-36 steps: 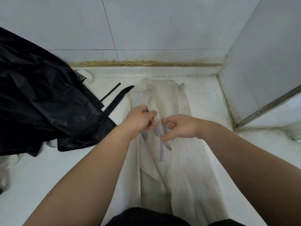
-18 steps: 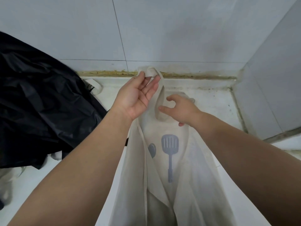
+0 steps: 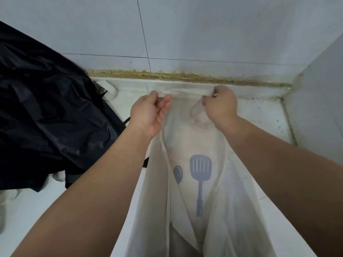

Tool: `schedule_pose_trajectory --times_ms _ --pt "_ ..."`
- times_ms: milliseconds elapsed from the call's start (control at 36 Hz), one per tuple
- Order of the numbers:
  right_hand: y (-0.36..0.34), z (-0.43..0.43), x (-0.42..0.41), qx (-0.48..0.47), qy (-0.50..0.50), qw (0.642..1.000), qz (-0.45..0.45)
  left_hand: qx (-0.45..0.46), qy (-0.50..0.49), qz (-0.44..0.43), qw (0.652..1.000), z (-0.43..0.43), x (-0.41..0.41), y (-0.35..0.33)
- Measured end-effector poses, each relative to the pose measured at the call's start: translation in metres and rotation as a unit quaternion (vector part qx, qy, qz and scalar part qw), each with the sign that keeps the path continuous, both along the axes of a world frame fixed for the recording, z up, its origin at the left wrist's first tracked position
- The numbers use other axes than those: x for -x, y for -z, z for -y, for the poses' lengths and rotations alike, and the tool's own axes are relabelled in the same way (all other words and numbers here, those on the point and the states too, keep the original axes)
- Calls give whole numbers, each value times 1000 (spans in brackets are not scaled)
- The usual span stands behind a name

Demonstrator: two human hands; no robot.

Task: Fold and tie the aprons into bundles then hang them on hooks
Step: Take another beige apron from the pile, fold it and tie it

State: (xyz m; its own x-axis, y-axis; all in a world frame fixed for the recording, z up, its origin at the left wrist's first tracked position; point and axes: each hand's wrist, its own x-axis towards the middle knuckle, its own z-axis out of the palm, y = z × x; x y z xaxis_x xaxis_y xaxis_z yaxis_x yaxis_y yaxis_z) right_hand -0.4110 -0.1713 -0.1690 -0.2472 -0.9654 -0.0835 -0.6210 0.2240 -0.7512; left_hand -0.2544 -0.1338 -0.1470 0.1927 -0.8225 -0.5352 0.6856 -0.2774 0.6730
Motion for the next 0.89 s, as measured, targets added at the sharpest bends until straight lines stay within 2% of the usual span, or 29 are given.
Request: schedule_pose_trajectory --times_ms 56,83,139,194,278,361,500,583,722,778,889 --pt "-13 3 8 83 25 996 14 -5 5 48 999 0 -1 3" --pt "-19 3 10 122 -8 992 16 -4 20 74 997 0 0 5" --pt "-31 1 11 129 -84 988 -22 -4 66 127 990 -2 2 7" --pt "-38 -2 16 67 -116 988 -80 -13 116 190 975 -7 4 7" --pt "-38 -10 29 -54 -110 981 -149 -20 157 303 940 -20 2 10" --pt "-33 -35 34 -89 -148 968 -183 -15 171 383 908 -40 -1 12" --pt "-29 -92 32 -108 -171 971 -126 21 272 471 839 -95 -2 12" --pt "-23 -129 34 -110 -183 969 -124 35 347 533 771 -131 -1 15" --pt "-16 -180 30 -164 -213 963 -28 25 428 612 664 -172 -1 27" --pt "-14 -200 25 -206 -245 947 -14 -5 430 629 648 -185 -3 35" --pt "-3 -230 17 -246 -334 904 -105 -24 409 652 638 -206 -12 48"
